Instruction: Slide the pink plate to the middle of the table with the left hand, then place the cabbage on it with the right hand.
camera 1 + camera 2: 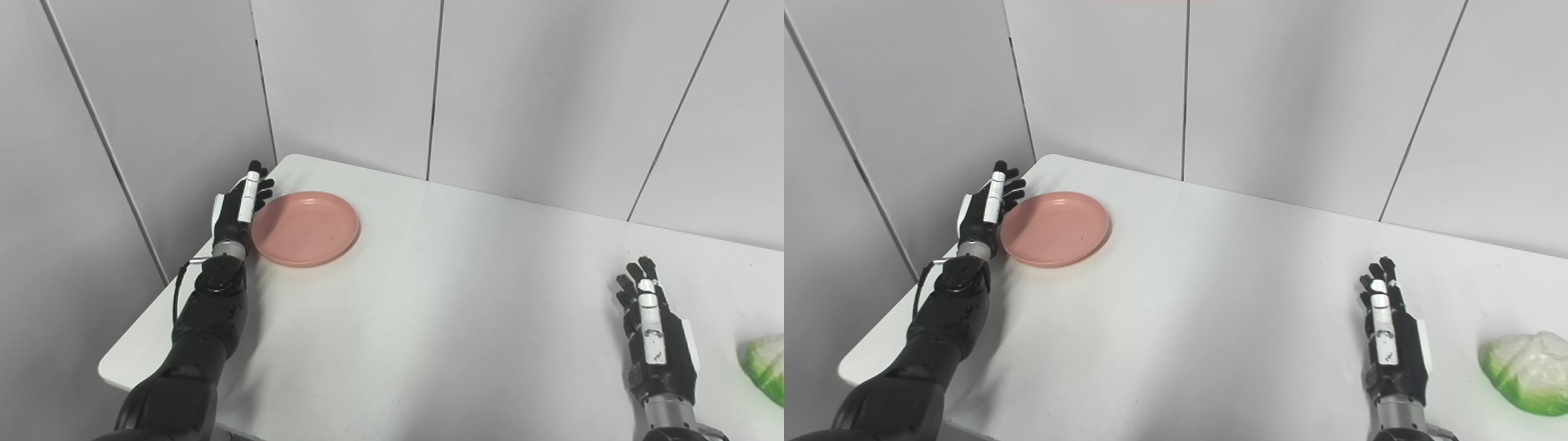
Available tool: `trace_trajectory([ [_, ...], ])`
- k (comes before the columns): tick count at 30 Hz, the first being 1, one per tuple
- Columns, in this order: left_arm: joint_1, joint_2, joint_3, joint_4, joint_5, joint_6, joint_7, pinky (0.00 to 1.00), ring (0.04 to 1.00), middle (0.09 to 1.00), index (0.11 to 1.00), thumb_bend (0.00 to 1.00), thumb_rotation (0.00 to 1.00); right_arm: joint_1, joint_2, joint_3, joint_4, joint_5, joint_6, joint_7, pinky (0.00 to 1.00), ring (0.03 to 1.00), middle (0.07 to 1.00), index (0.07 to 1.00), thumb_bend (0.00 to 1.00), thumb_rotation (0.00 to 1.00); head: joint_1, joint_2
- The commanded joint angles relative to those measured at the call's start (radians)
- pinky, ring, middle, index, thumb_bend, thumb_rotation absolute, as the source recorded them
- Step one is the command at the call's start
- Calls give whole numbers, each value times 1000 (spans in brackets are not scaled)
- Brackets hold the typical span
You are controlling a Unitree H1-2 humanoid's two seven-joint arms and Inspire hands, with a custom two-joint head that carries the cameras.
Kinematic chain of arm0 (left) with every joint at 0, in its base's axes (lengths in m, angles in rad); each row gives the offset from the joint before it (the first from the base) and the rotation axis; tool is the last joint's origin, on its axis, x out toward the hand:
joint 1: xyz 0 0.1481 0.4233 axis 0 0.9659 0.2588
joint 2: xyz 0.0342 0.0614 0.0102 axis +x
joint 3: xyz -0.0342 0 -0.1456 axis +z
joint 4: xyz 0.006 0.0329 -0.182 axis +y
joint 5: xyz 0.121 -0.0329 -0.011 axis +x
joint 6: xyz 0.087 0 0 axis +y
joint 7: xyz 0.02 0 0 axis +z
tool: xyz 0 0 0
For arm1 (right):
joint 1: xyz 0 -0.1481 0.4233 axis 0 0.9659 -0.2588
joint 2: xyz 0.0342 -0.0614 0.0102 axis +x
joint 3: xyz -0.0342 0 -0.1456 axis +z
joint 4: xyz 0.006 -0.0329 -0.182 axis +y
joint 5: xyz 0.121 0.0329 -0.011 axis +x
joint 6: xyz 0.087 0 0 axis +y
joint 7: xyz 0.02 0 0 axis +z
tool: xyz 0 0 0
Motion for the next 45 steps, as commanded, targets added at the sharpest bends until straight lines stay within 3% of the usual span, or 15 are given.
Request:
trace_trajectory([
  [1,-38,12,-7,-4,-3,-50,-12,844,812,792,783,842,1000,40,-8,-6,17,3,-9,4,999,951,961,967,682,846,1,1],
  [6,-37,-9,-12,-28,-9,-16,-15,860,819,795,781,867,1000,39,-6,-8,20,5,-22,5,992,950,954,962,658,844,-3,7],
  [20,-74,-75,-62,-35,-22,-20,-58,835,814,794,788,864,1000,38,4,-9,-2,0,1,-13,984,948,953,959,641,855,-26,24],
  [35,-116,-155,-128,-42,-10,22,-78,932,845,805,802,860,1000,25,-2,-1,3,-17,5,-26,972,945,957,969,664,875,-61,58],
  [45,-96,-203,-132,-103,-28,47,-117,874,828,805,785,873,1000,30,17,8,-24,-26,5,-37,967,941,952,960,681,878,-198,99],
])
